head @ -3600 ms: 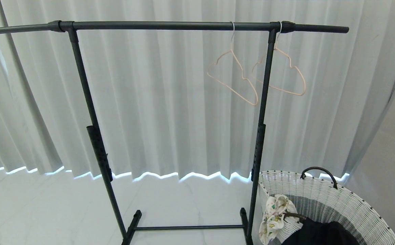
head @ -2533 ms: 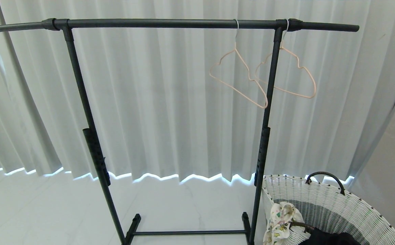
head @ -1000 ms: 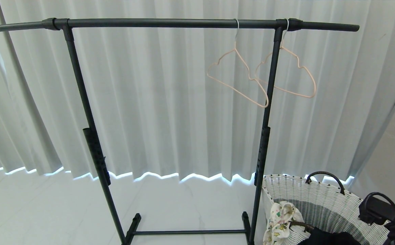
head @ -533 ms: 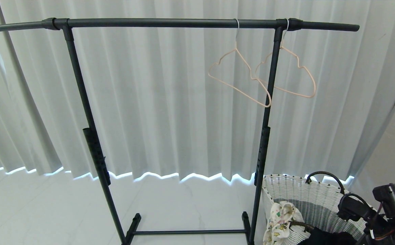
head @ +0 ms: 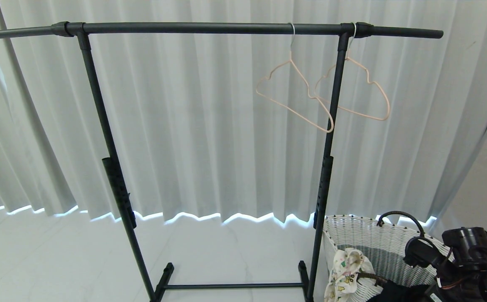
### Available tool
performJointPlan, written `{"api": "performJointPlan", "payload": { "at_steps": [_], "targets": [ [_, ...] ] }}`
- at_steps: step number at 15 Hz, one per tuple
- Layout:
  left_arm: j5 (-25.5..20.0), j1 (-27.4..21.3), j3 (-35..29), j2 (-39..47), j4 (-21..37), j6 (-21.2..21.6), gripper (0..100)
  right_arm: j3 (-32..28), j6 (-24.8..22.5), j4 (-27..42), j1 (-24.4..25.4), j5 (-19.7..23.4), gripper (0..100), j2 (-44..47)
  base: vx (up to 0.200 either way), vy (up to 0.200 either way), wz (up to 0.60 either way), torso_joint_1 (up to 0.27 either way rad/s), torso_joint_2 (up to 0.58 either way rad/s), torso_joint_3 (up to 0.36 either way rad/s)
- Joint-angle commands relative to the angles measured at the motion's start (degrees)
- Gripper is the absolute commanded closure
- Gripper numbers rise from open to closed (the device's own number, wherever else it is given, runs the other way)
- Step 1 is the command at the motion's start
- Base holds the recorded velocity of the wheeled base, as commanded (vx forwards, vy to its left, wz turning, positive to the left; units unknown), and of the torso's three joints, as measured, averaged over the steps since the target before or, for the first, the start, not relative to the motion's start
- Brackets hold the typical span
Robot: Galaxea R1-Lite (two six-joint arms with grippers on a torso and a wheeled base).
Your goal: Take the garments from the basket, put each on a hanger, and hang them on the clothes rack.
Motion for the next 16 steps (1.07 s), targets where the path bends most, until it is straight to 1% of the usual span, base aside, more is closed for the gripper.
{"api": "performJointPlan", "payload": {
  "at_steps": [1, 3, 4, 5, 9, 10, 11, 13, 15, 16],
  "targets": [
    [0.0, 0.0, 0.0, 0.1, 0.0, 0.0, 0, 0.2, 0.0, -1.6, -0.1, 0.0, 0, 1.7, 0.0, 0.0, 0.0, 0.0, 0.0, 0.0],
    [0.0, 0.0, 0.0, 0.1, 0.0, 0.0, 0, 0.9, 0.0, -3.0, 0.0, 0.0, 0, 1.8, 0.0, 0.0, 0.0, 0.0, 0.0, 0.0],
    [0.0, 0.0, 0.0, 0.1, 0.0, 0.0, 0, 1.6, 0.0, -4.8, 0.0, 0.0, 0, 1.8, 0.0, 0.0, 0.0, 0.0, 0.0, 0.0],
    [0.0, 0.0, 0.0, 0.1, 0.0, 0.0, 0, 2.2, 0.0, -5.7, 0.0, 0.0, 100, 1.8, 0.0, 0.0, 0.0, 0.0, 0.0, 0.0],
    [0.0, 0.0, 0.0, 0.1, 0.0, 0.0, 0, 5.4, 0.0, -11.9, 0.0, 0.3, 100, 1.7, 0.0, 0.0, 0.0, 0.0, 0.0, 0.0],
    [0.0, 0.0, 0.0, 0.1, 0.0, 0.0, 0, 7.0, 0.1, -14.8, 0.0, 0.6, 100, 0.7, 0.0, 0.0, 0.0, 0.0, 0.0, 0.0],
    [0.0, 0.0, 0.0, 0.1, 0.0, 0.0, 0, 8.1, 0.1, -15.7, 0.1, 0.7, 100, -0.8, 0.0, 0.0, 0.0, 0.0, 0.0, 0.0],
    [0.0, 0.0, 0.0, 0.1, 0.0, 0.0, 0, 9.5, 0.2, -15.7, 0.1, 2.0, 100, -5.3, 0.0, 0.0, 0.0, 0.0, 0.0, 0.0],
    [0.0, 0.0, 0.0, 0.1, 0.0, 0.0, 0, 9.3, 0.4, -14.7, 0.1, 2.5, 100, -11.8, 0.0, 0.0, 0.0, 0.0, 0.0, 0.0],
    [0.0, 0.0, 0.0, 0.1, 0.0, 0.0, 0, 8.1, 1.0, -11.2, 0.0, 2.5, 100, -16.8, 0.0, 0.0, 0.0, 0.0, 0.0, 0.0]
  ]
}}
